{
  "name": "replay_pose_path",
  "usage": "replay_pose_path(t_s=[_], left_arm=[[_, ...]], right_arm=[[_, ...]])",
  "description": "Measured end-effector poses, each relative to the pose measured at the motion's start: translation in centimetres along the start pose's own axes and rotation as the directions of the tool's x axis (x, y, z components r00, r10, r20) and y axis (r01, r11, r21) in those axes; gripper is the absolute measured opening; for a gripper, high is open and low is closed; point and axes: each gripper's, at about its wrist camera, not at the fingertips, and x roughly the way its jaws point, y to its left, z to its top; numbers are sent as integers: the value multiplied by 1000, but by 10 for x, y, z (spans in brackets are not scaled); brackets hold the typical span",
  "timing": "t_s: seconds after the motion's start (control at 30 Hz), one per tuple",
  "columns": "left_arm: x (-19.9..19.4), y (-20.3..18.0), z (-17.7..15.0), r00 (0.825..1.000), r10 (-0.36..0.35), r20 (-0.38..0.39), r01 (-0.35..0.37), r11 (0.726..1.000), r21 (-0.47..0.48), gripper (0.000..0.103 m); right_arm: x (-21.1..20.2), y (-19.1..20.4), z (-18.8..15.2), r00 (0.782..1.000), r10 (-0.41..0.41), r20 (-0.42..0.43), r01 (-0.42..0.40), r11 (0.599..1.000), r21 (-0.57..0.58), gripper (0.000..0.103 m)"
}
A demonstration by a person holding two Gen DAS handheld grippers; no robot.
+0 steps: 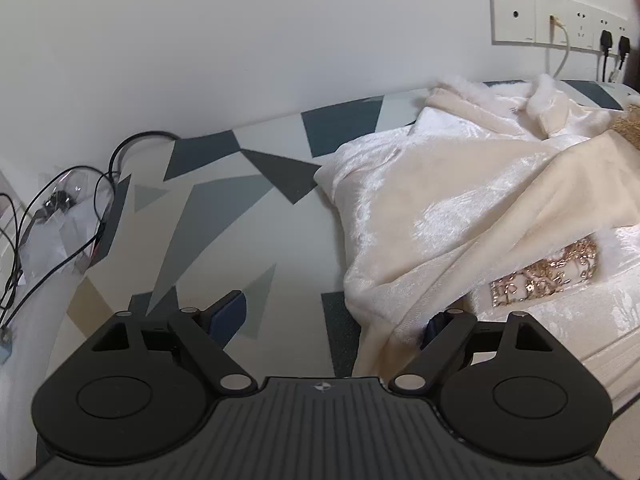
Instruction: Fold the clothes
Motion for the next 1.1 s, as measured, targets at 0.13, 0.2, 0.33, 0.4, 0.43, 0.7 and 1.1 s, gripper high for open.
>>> replay_pose_path(t_s=[0.13, 0.2, 0.33, 0.4, 0.43, 0.7, 1.1], left_arm=[[2, -2, -2, 1000, 20, -11, -20, 1000, -7, 90], [2, -1, -1, 1000, 20, -24, -20, 1000, -18, 91], [8, 5, -1, 999, 24, -45, -27, 998, -55, 102], [9, 7, -2, 999, 19, -51, -23, 997, -78, 102], [9, 8, -2, 998, 17, -55, -22, 996, -89, 102], [10, 14, -4, 999, 1, -50, -8, 991, -132, 103], [12, 25, -5, 998, -8, -59, -3, 984, -180, 103]], right_arm=[[57, 43, 26, 974, -193, -118, 188, 981, -57, 57], [81, 55, 38, 943, -295, -157, 289, 956, -59, 57], [115, 62, 51, 873, -426, -239, 416, 905, -92, 62], [129, 75, 48, 838, -483, -254, 442, 874, -203, 66], [136, 83, 45, 817, -516, -256, 452, 850, -272, 70], [129, 108, 32, 828, -527, -191, 432, 817, -383, 10], [-25, 80, 67, 991, 134, 28, -136, 989, 65, 7]])
